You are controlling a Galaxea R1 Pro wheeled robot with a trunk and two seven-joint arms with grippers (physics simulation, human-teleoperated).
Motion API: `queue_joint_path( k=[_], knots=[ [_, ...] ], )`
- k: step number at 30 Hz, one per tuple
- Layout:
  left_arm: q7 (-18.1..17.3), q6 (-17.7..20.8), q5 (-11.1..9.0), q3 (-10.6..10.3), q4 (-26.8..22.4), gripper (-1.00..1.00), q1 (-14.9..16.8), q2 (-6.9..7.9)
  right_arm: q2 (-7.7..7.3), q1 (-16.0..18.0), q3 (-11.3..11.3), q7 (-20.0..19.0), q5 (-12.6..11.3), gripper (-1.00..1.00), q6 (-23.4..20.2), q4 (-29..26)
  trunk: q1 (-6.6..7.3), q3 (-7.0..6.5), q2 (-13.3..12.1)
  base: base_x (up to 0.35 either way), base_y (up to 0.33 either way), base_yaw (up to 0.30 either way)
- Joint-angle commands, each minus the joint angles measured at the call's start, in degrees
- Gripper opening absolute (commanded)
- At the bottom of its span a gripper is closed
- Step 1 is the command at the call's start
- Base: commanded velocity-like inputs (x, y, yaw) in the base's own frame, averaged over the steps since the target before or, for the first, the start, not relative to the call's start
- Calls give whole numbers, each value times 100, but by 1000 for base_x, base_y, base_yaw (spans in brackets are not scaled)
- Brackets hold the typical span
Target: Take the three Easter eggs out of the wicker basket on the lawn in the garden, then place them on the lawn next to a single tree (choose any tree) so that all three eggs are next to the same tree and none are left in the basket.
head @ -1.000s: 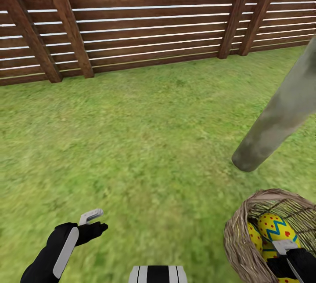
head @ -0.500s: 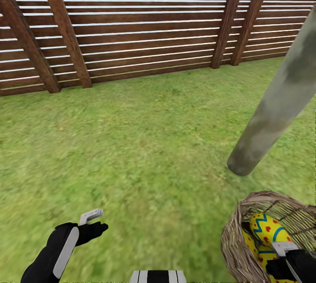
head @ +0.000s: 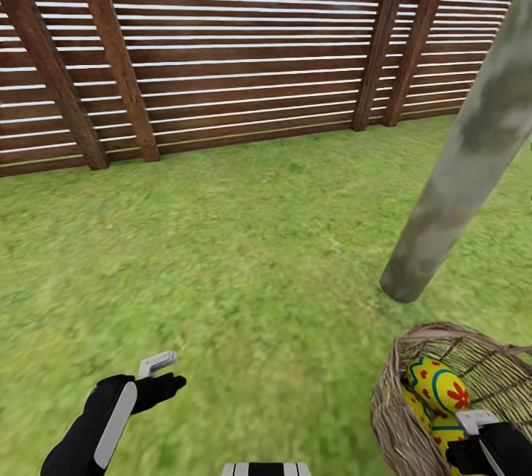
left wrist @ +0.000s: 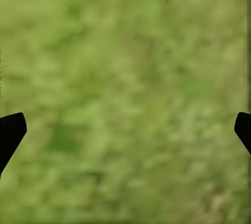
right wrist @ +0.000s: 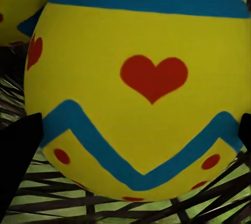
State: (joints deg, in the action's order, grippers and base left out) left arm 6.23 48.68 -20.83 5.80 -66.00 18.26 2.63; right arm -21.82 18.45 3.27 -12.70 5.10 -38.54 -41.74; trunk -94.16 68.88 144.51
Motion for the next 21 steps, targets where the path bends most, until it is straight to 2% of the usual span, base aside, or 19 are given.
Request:
queue_joint_path(
  k=[1,6,11,14,17,21],
  knots=[
    [54,25,-61,-2,-3,100,2,1,2,1,16,-48,53,-100,-23,2,3,-18,0,0,0,0],
    [54,19,-61,-1,-1,100,2,-2,-1,1,22,-48,46,-100,-20,13,16,-129,-6,0,0,0],
    [54,19,-54,2,-2,100,2,-5,-84,1,81,-45,70,-100,-60,-121,29,-240,-13,0,0,0],
    [48,24,-61,13,-12,100,2,5,-46,1,97,-36,32,-100,-59,-413,37,-306,-17,0,0,0],
    [45,28,-61,10,-11,100,2,0,-13,1,39,-20,59,-100,-4,-473,45,-373,-21,0,0,0],
    [45,24,-61,1,-5,100,2,-7,-24,1,75,-39,53,-100,30,-475,55,-461,-26,0,0,0]
  ],
)
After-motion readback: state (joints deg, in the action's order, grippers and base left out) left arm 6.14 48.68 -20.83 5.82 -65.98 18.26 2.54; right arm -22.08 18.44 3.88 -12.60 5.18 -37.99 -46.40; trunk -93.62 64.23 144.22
